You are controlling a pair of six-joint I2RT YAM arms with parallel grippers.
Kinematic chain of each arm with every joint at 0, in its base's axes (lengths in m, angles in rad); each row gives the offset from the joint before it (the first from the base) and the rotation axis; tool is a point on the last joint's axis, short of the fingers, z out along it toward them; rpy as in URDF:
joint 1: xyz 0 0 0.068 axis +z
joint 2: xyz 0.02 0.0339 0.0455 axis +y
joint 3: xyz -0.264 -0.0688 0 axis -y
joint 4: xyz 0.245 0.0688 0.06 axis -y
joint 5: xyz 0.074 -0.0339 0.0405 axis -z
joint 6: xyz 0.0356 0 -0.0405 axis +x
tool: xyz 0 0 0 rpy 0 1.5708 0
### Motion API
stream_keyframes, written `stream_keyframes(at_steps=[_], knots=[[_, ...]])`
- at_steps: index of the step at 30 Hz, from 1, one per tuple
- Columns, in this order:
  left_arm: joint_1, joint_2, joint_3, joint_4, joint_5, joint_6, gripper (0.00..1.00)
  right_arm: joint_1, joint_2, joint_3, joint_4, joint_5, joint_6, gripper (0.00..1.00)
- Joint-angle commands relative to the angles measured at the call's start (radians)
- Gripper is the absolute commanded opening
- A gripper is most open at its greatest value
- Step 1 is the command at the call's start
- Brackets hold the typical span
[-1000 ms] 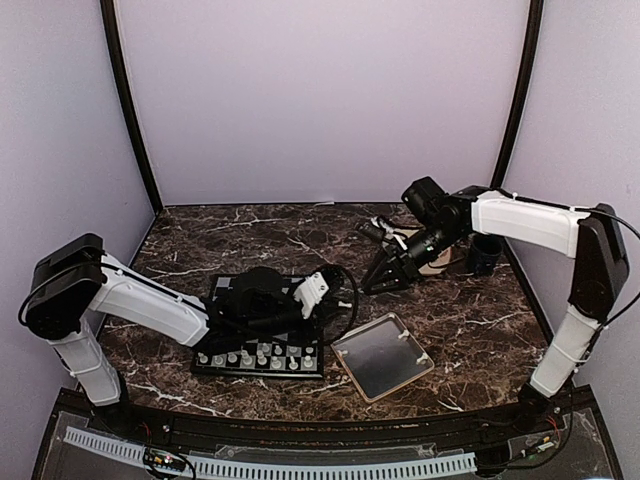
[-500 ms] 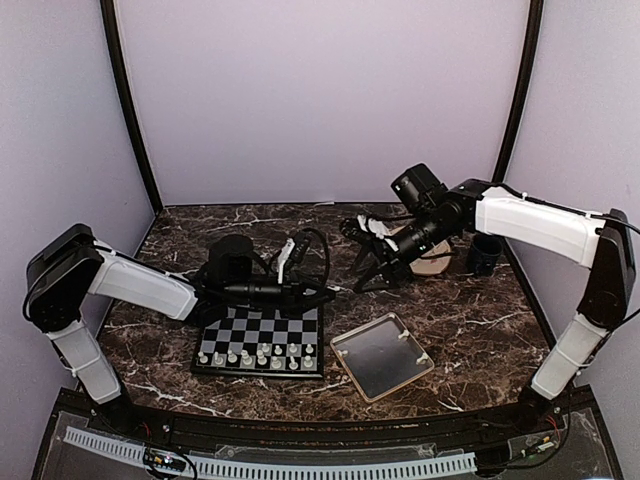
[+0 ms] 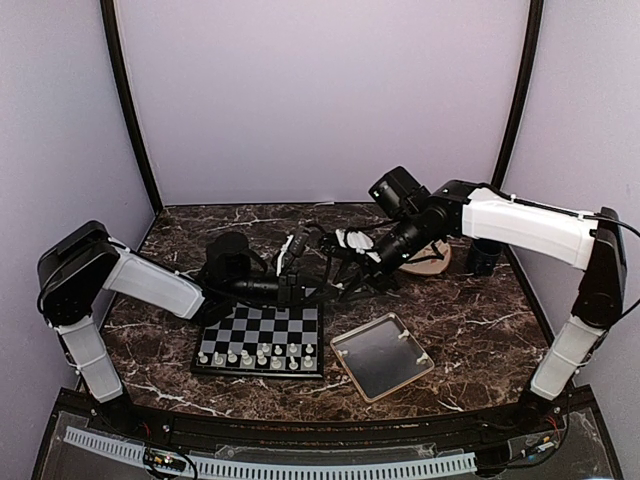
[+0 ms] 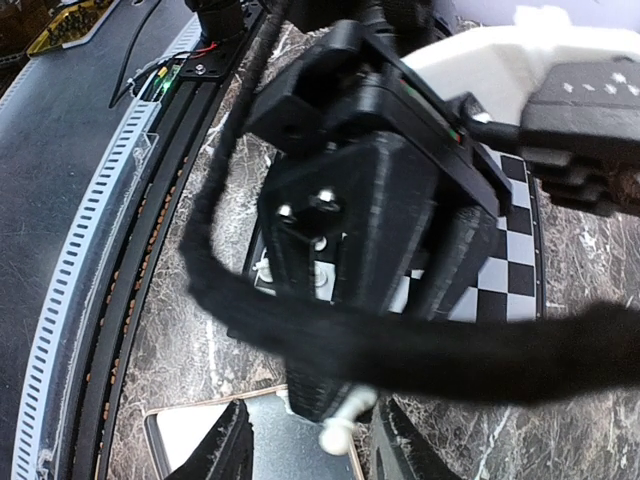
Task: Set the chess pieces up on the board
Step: Pass from the left arm to the right
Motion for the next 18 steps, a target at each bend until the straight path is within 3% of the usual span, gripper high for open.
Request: stream_keyframes(at_steps=[1, 18], knots=[[0.012, 0.009, 0.002, 0.094, 0.037, -0.057, 0.17, 0.014, -0.008, 0.003, -0.011, 0.005, -0.009, 0.40], [0.012, 0.012, -0.004, 0.086, 0.042, -0.036, 0.19, 0.014, 0.008, 0.000, 0.039, -0.026, 0.066, 0.18]])
